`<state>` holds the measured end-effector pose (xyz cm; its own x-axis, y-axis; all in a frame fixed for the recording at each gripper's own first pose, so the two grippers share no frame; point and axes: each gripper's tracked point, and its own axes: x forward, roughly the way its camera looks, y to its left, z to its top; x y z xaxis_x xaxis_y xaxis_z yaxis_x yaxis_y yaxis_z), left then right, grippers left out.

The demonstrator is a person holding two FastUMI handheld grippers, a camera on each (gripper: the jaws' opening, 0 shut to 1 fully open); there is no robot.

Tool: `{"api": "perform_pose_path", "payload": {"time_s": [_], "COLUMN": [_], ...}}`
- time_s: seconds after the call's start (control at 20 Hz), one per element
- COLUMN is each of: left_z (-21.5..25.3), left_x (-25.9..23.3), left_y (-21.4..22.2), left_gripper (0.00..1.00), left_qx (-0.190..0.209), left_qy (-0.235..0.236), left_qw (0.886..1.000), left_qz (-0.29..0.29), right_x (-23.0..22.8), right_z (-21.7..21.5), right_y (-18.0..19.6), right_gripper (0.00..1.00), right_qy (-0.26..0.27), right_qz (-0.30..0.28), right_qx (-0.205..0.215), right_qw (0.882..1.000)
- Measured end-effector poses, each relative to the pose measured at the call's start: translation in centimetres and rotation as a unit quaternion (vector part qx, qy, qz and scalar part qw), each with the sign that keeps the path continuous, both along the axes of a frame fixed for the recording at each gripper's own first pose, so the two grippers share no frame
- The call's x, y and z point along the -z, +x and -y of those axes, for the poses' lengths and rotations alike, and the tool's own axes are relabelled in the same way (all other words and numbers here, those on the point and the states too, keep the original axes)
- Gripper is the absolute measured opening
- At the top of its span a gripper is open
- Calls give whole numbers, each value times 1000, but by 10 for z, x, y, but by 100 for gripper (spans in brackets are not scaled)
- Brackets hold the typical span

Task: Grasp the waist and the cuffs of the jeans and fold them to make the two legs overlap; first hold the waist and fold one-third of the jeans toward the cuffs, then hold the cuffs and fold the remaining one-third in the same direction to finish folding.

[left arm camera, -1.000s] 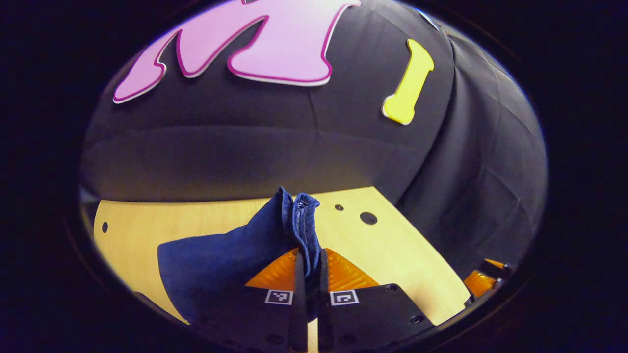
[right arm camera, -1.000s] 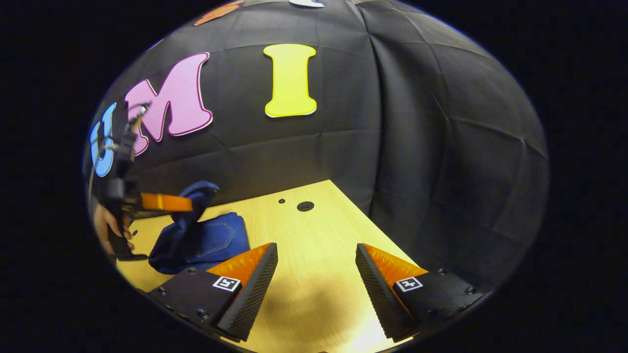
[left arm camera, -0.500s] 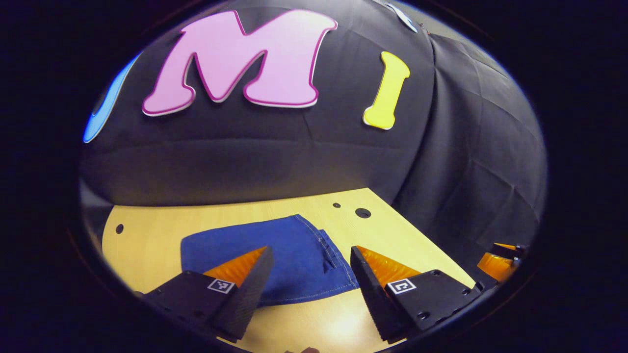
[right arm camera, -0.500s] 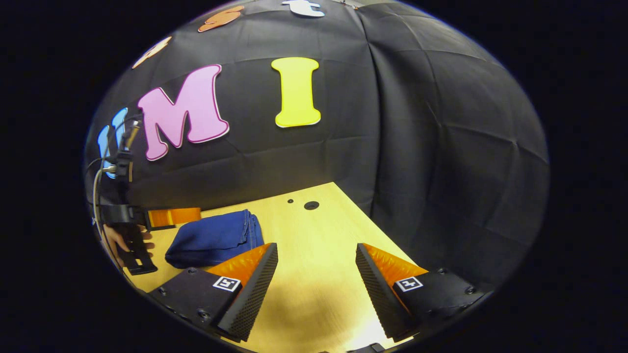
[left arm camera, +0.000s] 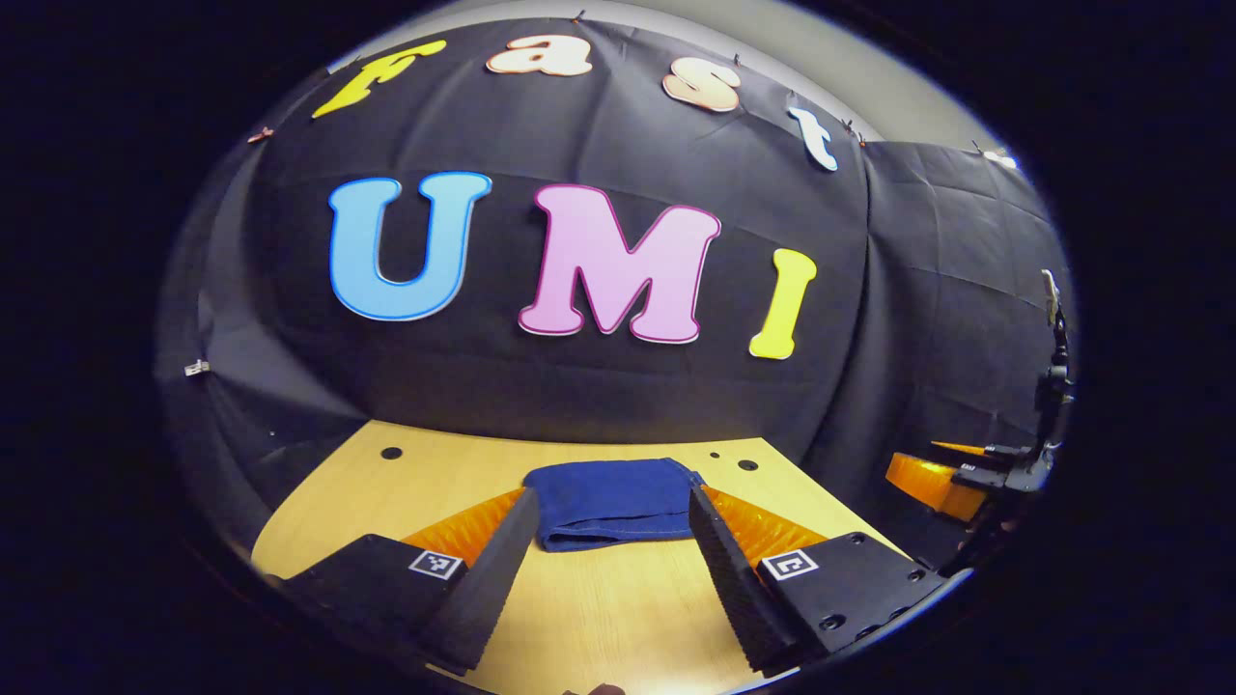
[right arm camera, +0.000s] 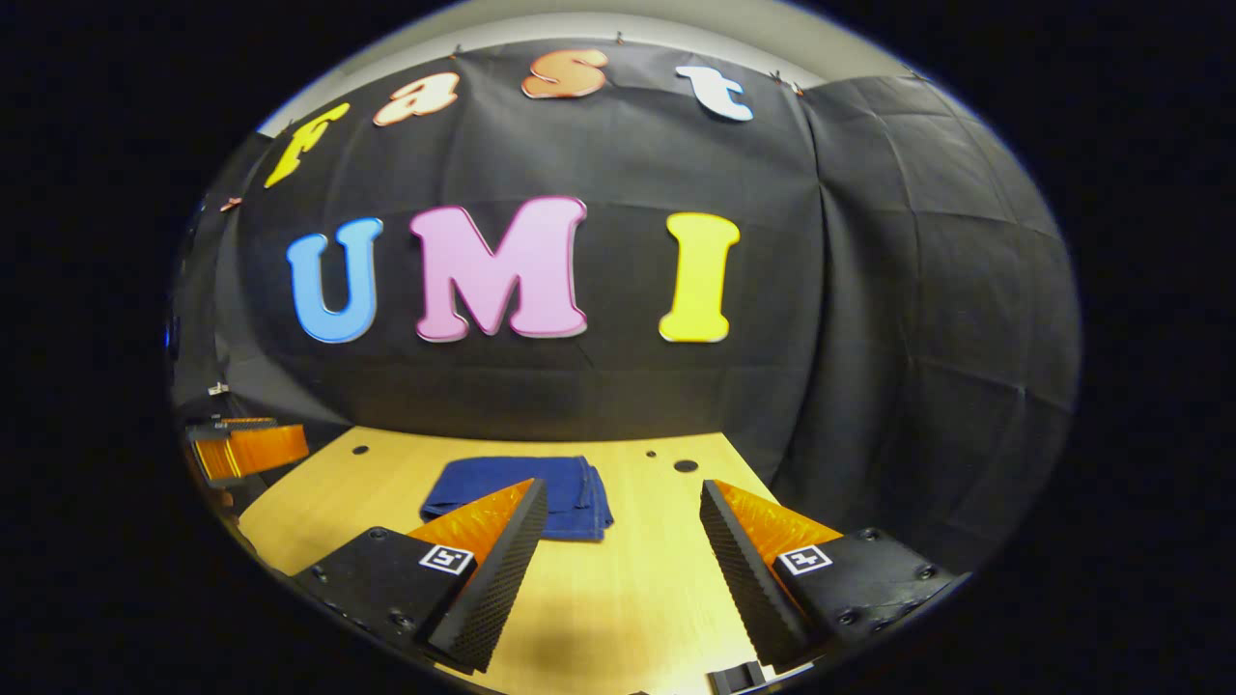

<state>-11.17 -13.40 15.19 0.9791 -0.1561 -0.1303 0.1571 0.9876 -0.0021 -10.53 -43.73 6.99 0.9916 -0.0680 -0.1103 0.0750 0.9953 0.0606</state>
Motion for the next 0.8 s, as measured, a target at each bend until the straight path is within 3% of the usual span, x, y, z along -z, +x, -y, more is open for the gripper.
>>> {"api": "perform_pose_path", "payload": {"time_s": [0.15, 0.3, 0.5, 0.8], "left_z": [-30, -48, -67, -74], "left_x": [-11, -14, -16, -29], "left_y": [-55, -91, -107, -120], "left_gripper": [96, 96, 96, 96], "left_qx": [-36, -43, -61, -60], "left_qy": [10, 18, 23, 19], "left_qw": [999, 998, 996, 994], "left_qz": [35, 50, 64, 84], "right_x": [-18, -13, -7, -25], "right_z": [-39, -73, -93, -94], "right_y": [-36, -74, -107, -114], "right_gripper": [98, 98, 98, 97], "right_qy": [9, -6, -13, 0], "right_qz": [26, 18, 5, 28], "right_qx": [-19, -49, -71, -58], "right_qw": [999, 999, 997, 998]}}
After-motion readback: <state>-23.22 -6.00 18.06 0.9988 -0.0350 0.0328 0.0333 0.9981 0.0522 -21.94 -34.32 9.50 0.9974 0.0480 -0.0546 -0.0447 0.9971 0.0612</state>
